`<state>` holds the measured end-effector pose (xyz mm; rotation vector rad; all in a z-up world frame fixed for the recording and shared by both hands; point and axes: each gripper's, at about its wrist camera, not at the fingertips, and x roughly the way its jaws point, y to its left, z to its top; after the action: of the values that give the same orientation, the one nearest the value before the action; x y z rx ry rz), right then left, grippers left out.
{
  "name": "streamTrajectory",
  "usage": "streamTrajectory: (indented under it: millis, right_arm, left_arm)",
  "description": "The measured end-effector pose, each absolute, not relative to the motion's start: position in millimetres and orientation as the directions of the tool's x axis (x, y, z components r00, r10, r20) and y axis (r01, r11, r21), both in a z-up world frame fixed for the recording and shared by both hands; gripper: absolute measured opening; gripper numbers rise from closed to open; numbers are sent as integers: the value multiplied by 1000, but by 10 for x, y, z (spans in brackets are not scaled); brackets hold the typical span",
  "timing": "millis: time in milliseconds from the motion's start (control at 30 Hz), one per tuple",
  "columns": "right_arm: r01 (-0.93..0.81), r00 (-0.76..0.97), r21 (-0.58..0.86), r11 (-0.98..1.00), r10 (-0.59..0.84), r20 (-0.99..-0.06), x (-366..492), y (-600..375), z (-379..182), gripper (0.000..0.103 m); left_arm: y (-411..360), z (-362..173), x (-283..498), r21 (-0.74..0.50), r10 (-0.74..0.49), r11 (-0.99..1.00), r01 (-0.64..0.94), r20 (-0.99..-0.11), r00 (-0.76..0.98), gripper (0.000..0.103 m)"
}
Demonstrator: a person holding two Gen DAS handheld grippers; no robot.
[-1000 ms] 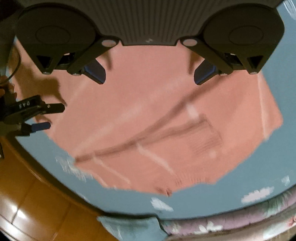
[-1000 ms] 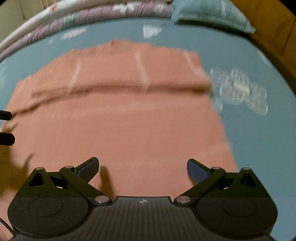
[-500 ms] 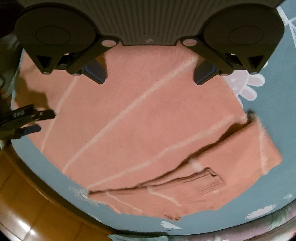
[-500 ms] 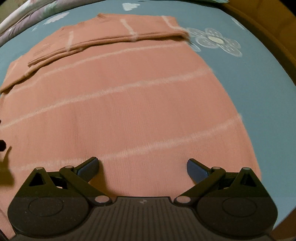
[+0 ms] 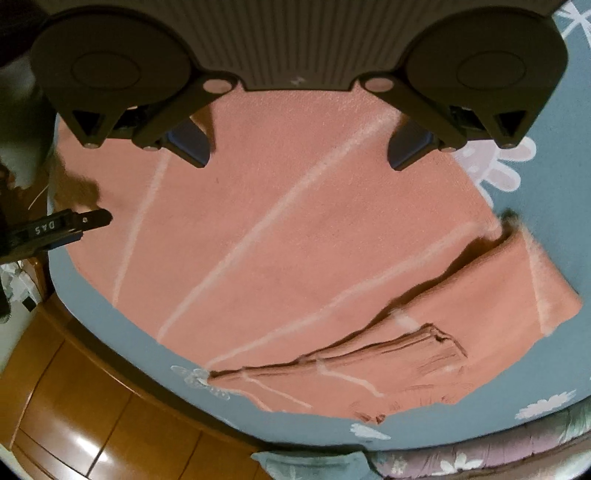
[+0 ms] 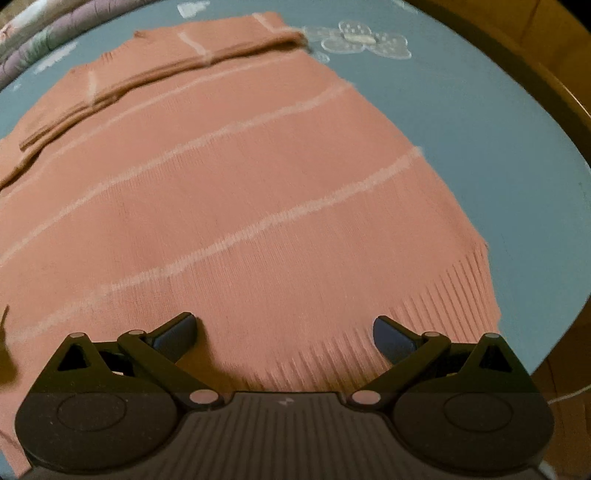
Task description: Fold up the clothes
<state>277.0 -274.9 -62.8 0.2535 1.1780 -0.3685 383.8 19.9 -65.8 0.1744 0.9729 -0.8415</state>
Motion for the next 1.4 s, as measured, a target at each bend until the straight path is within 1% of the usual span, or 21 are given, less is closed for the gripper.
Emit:
streamTrajectory:
  millis: [100, 300, 567, 900, 1067, 1167, 1267, 1333, 1400]
  right_arm:
    - [407, 311, -9, 913, -148, -939, 2773, -2746, -612, 103]
    - [418, 311, -6, 908, -149, -939, 2808, -2727, -650, 103]
    - [427, 386, 18, 904, -164, -908, 2685, -2653, -665, 103]
    - [381, 383, 21, 924, -137, -913, 2722, -2767, -637, 103]
    - [353, 391, 11, 936, -137, -910, 2724, -2763, -621, 103]
    - [296, 404, 24, 955, -102, -909, 2768, -2739, -531, 103]
    - [185, 487, 5, 983, -87, -869, 2778, -2666, -355, 103]
    - [123, 521, -28, 992, -89, -849, 2805, -2627, -338, 103]
    - [88, 515, -32, 996, -73, -854, 2842, -2618, -415, 103]
  left_arm:
    - [184, -664, 3826, -218, -549, 687, 694, -780, 298, 102]
    - [261, -664, 3822, -254, -572, 699, 668, -759, 311, 102]
    - [121, -657, 3841, -200, -529, 704, 681, -788, 315, 102]
    - [52, -689, 3814, -167, -498, 739, 653, -788, 363, 102]
    - [-15, -669, 3754, -118, -453, 757, 643, -804, 385, 102]
    - [-13, -553, 3668, -122, -460, 749, 651, -803, 379, 102]
    - [-70, -447, 3513, -113, -485, 728, 676, -782, 392, 102]
    - [-166, -457, 3401, -107, -486, 717, 689, -786, 383, 102]
    - [-269, -492, 3282, -100, -479, 709, 699, -795, 373, 102]
